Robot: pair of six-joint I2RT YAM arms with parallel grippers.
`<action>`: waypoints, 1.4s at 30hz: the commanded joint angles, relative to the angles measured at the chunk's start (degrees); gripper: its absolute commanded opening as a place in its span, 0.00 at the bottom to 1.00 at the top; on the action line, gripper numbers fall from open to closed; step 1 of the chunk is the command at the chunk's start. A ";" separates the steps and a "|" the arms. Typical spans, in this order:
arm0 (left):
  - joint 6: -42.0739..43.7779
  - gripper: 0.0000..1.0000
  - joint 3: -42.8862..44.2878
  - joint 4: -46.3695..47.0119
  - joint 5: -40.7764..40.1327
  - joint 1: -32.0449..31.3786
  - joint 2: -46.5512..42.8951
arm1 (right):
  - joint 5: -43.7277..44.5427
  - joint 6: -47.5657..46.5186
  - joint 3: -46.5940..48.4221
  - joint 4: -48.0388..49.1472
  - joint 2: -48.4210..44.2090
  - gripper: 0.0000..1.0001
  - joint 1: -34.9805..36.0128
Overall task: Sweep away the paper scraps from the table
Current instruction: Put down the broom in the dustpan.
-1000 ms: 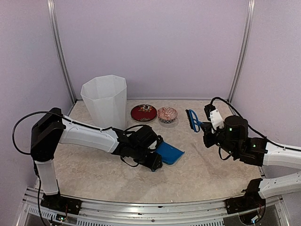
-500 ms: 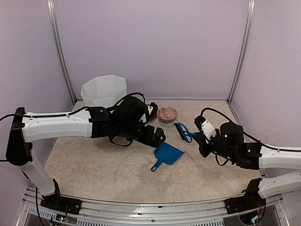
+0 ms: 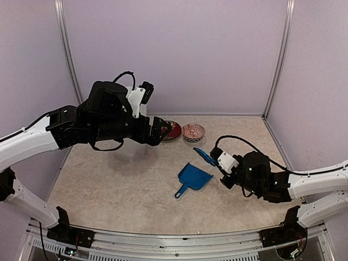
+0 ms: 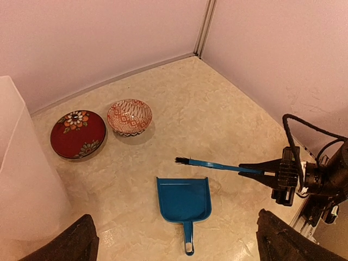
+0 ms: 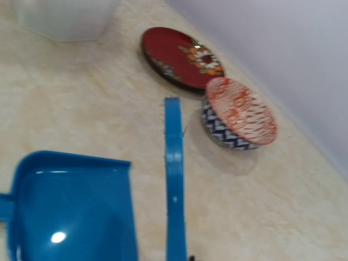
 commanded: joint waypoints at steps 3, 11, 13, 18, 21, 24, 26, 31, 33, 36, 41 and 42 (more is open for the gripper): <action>3.41 0.99 -6.02 3.08 -2.23 0.67 -8.46 | 6.57 -9.80 -0.70 8.09 4.60 0.00 3.26; 2.04 0.99 -11.90 4.99 -4.00 1.23 -15.14 | 10.94 -20.48 -0.72 16.95 15.00 0.00 7.01; 1.88 0.99 -13.17 5.26 -4.30 1.39 -16.55 | 12.78 -23.48 -0.76 20.22 17.95 0.00 8.42; 1.29 0.99 -15.04 4.76 -5.20 1.78 -18.68 | 15.15 -27.16 -0.12 23.18 24.81 0.00 11.41; 1.34 0.99 -15.60 4.37 -5.50 2.07 -19.45 | 16.30 -27.85 0.44 23.02 26.80 0.00 12.71; 1.50 0.99 -15.97 4.06 -5.85 2.45 -19.88 | 16.93 -27.70 0.88 21.96 27.36 0.03 13.61; 1.55 0.99 -16.26 3.95 -5.88 2.63 -20.13 | 16.96 -26.90 1.19 20.61 27.11 0.08 13.97; 1.56 0.99 -17.20 3.49 -6.32 3.06 -21.60 | 16.36 -25.15 1.40 16.54 24.91 0.28 15.02; 1.96 0.99 -17.72 3.31 -5.25 3.39 -22.64 | 15.94 -24.35 1.20 14.84 23.69 0.35 15.23; 2.38 0.99 -18.51 2.69 -3.93 3.93 -24.58 | 15.09 -22.68 0.94 11.97 20.92 0.43 15.41; 1.97 0.99 -20.38 1.57 -4.15 5.46 -28.67 | 9.58 -18.11 1.08 3.88 13.92 0.57 15.41; 1.84 0.99 -20.92 1.55 -4.13 6.02 -29.56 | 7.37 -17.03 1.26 1.65 12.18 0.60 15.41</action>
